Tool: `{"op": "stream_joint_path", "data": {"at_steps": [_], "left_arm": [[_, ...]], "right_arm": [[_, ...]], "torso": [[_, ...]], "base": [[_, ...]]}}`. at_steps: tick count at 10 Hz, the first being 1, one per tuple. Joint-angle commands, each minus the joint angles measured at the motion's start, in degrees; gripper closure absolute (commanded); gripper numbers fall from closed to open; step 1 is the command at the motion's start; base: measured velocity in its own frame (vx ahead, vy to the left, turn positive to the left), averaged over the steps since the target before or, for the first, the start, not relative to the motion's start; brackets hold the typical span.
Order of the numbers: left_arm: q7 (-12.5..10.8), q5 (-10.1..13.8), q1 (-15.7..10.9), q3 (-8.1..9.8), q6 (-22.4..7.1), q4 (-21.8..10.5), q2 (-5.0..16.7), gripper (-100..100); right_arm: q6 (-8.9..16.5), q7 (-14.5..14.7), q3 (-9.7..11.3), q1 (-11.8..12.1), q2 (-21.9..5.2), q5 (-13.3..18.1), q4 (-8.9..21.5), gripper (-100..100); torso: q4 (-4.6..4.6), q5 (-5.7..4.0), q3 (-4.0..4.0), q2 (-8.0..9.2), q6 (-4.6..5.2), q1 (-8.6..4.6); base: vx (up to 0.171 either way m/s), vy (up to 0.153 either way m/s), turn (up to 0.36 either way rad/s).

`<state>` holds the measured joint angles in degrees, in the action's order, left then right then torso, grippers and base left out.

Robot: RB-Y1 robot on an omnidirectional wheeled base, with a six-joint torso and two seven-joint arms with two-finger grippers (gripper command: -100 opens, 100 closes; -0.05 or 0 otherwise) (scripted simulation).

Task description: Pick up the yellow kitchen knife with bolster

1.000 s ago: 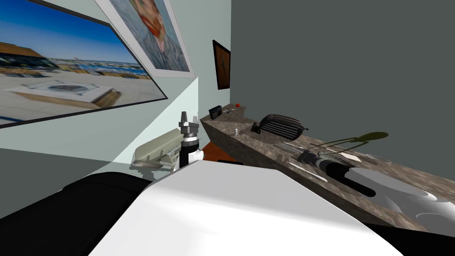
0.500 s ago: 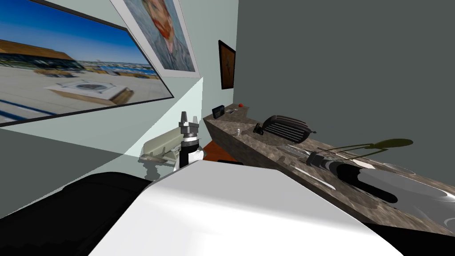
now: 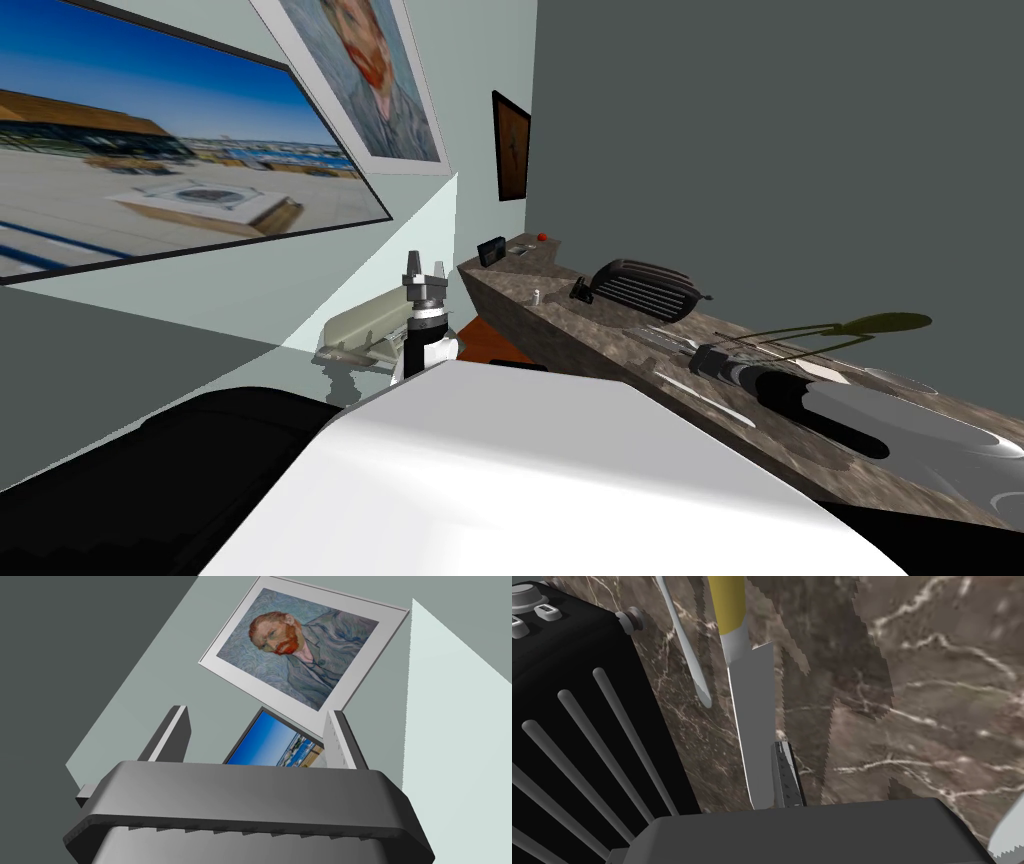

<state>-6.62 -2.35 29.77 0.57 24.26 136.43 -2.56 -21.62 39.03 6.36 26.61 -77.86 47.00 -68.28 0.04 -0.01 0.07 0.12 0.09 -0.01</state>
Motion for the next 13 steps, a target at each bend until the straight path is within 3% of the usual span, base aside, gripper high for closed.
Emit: {"op": "stream_joint_path", "data": {"at_steps": [1,3,4,5,10,13], "left_arm": [[0.0,0.0,0.0,0.0,0.0,0.0,0.0,0],[0.0,0.0,0.0,0.0,0.0,0.0,0.0,0],[0.0,0.0,0.0,0.0,0.0,0.0,0.0,0],[0.0,0.0,0.0,0.0,0.0,0.0,0.0,0],[0.0,0.0,0.0,-0.01,0.0,0.0,0.0,0],[0.0,0.0,0.0,0.0,0.0,0.0,0.0,0]], "right_arm": [[0.0,0.0,0.0,0.0,0.0,0.0,0.0,100],[0.0,0.0,0.0,0.0,0.0,0.0,0.0,100],[0.0,0.0,0.0,0.0,0.0,0.0,0.0,0],[-1.7,-1.2,1.1,0.4,-2.0,-1.1,1.5,-100],[-5.2,-3.9,4.0,1.1,-7.0,-3.6,5.3,-100],[-8.1,-7.1,6.1,2.6,-10.2,-5.2,7.4,-100]], "torso": [[0.0,0.0,0.0,0.0,0.0,0.0],[0.0,0.0,0.0,0.0,0.0,0.0],[0.0,0.0,0.0,0.0,0.0,0.0],[0.0,0.0,0.0,0.0,0.0,0.0],[0.0,0.09,0.0,0.01,-0.01,0.29],[-0.01,0.04,-0.01,-0.02,-0.03,0.11]], "base": [[0.0,0.0,0.0],[0.0,0.0,0.0],[0.0,0.0,0.0],[-0.012,0.058,0.153],[-0.004,0.074,0.08],[-0.002,0.018,0.154]]}}
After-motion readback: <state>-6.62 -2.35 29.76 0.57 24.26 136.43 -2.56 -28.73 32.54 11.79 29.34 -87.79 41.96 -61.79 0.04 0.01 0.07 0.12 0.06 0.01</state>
